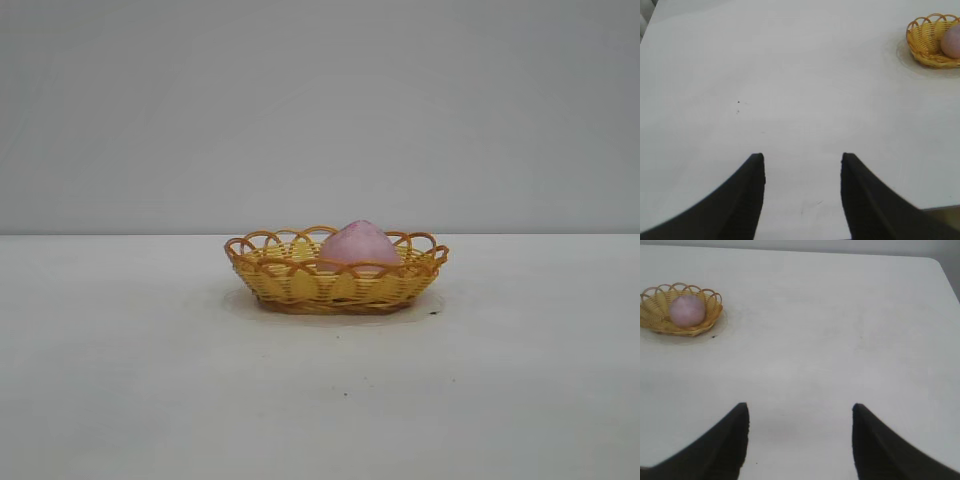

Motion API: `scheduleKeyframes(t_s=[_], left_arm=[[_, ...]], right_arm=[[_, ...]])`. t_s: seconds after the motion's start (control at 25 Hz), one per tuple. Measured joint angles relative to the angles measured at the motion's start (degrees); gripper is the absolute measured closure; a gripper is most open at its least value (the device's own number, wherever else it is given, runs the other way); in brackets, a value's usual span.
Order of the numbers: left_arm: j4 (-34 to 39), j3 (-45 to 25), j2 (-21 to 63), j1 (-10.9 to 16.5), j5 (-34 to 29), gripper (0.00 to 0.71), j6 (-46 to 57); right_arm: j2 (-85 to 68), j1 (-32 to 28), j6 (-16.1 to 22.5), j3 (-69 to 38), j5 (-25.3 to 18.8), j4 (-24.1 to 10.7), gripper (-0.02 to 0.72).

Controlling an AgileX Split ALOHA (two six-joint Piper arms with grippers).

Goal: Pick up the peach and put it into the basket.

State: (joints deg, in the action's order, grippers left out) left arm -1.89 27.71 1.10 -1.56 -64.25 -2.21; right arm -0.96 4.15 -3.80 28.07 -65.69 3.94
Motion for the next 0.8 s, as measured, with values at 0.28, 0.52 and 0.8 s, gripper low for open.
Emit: scheduleKeyframes(t_s=[0.28, 0.52, 0.8], left_arm=[[0.00, 0.00, 0.00, 0.00, 0.00, 0.369, 0.00], [0.00, 0.00, 0.00, 0.00, 0.00, 0.369, 0.00], [0.00, 0.00, 0.00, 0.00, 0.00, 0.419, 0.00]], right_arm=[[0.00, 0.00, 0.00, 0.00, 0.00, 0.00, 0.314], [0.00, 0.00, 0.00, 0.00, 0.00, 0.00, 0.314], [0.00, 0.00, 0.00, 0.00, 0.00, 0.00, 0.314]])
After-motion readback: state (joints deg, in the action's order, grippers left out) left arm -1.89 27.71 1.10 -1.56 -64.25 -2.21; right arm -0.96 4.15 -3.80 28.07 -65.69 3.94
